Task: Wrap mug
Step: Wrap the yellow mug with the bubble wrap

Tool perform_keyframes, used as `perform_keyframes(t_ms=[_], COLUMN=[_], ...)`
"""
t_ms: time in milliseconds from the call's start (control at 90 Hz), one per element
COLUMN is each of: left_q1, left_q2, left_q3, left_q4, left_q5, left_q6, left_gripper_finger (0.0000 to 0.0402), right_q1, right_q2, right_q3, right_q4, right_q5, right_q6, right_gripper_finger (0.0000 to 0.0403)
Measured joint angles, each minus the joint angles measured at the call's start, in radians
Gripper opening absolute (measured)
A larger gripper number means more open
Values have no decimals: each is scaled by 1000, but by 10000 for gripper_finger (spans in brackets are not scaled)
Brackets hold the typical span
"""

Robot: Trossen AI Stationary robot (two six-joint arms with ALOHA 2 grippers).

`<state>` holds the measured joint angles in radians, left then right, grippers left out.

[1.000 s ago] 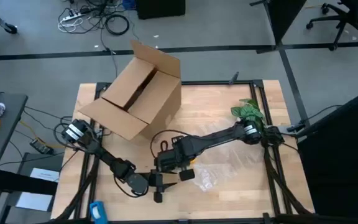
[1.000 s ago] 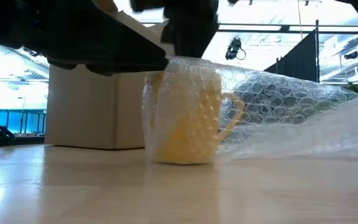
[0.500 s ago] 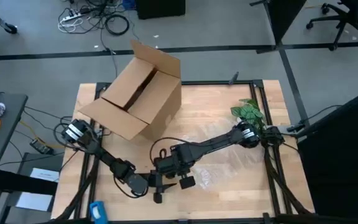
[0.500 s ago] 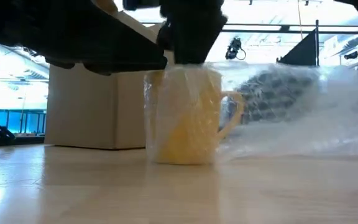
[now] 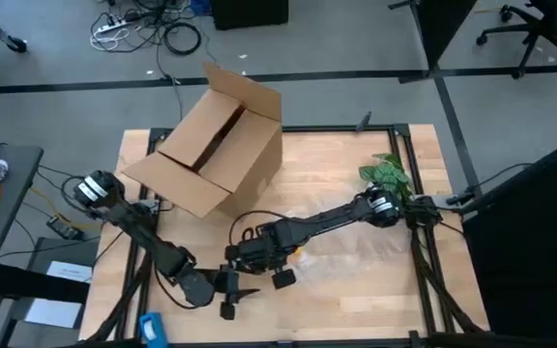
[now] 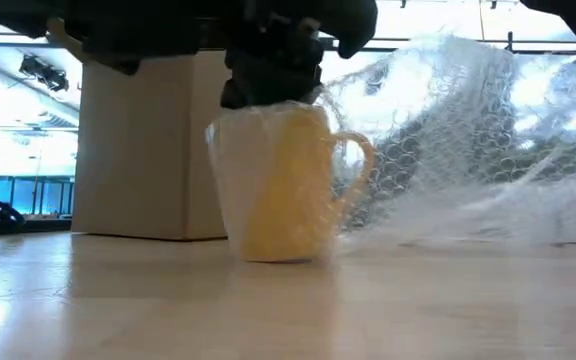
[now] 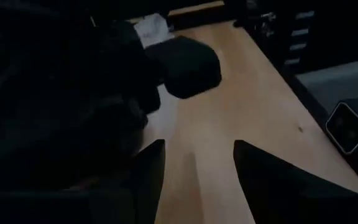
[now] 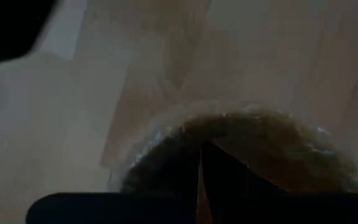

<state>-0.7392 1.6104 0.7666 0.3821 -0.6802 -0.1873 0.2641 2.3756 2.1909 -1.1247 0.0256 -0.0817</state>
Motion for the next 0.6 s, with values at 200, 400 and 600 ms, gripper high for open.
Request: perform_keyframes(t_ms=[200, 400, 600], left_q1=[12, 27, 45], left_q2=[2, 2, 6], left_q3=[0, 0, 0], left_q4=[-9, -10, -7], left_q5=[-7, -8, -7], left_q6=[-5, -7, -8], left_gripper_finger=[177, 177, 177], right_q1=[2, 2, 5], right_q2=[-63, -113, -115], right_q3=[-1, -1, -18], right_q4=[-32, -111, -53], right_q5=[15, 13, -42], right_q6=[9, 50, 39], right_gripper_finger=[0, 0, 0])
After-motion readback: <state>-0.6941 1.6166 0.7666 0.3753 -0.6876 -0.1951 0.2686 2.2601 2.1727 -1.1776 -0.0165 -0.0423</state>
